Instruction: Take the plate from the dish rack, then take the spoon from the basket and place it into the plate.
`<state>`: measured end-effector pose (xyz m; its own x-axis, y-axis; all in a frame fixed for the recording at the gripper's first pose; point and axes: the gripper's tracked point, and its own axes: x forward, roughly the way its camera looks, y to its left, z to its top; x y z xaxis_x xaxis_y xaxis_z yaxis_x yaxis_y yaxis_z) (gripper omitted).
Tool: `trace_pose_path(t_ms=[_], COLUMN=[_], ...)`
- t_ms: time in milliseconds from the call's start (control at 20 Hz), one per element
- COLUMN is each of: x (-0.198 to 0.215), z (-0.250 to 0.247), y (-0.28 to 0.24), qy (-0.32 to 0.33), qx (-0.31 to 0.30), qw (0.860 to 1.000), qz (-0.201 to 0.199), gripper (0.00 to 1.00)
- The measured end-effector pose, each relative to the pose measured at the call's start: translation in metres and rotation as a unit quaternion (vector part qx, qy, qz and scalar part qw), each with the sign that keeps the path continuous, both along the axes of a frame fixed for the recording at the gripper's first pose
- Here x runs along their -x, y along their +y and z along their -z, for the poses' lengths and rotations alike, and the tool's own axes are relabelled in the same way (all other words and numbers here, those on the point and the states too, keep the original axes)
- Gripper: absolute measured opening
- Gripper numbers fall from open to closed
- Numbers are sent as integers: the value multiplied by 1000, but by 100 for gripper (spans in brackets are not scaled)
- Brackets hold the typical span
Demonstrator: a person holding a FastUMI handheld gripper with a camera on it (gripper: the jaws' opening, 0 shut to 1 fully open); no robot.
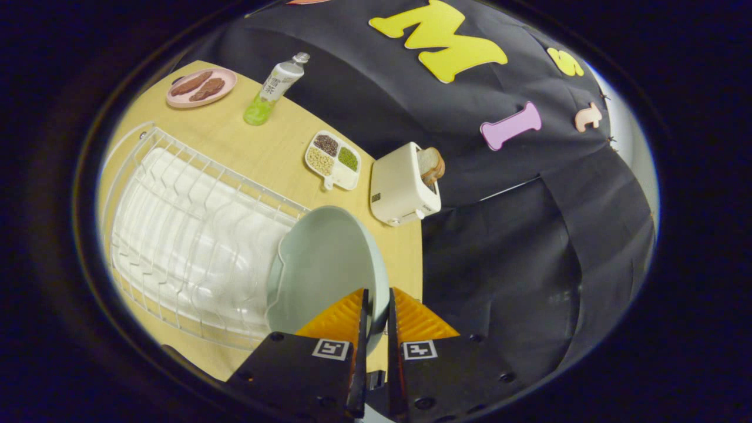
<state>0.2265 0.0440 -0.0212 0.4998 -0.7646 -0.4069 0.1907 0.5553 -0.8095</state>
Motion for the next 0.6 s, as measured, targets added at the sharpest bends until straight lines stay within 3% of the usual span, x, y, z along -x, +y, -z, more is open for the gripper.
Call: trace_pose_path(t_ms=[300,600], x=[14,39], z=[-42,-50], y=[-5,-28], qy=[-85,-184], qx=[80,-85], qw=[993,979], qz=[15,-20], gripper=[19,19])
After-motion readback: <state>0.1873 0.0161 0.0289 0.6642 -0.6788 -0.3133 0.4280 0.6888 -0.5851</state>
